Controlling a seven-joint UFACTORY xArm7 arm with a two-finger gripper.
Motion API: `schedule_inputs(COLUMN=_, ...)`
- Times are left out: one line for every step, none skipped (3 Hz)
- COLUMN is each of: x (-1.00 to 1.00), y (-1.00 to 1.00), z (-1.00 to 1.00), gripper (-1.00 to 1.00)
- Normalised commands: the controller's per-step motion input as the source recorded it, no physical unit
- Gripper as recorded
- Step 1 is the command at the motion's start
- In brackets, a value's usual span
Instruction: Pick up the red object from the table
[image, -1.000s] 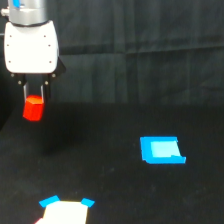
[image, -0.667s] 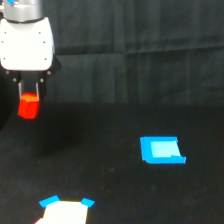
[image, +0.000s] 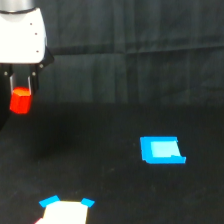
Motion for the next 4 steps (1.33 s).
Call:
schedule_inputs(x=-0.22, y=0.16, z=-0.04, gripper=-1.0)
schedule_inputs(x=-0.27, y=-0.43, z=0.21, gripper=-1.0)
schedule_inputs(x=-0.5, y=-0.04, z=0.52, gripper=-0.98)
schedule_inputs(x=-0.48, y=-0.28, z=0.18, gripper=-0.92)
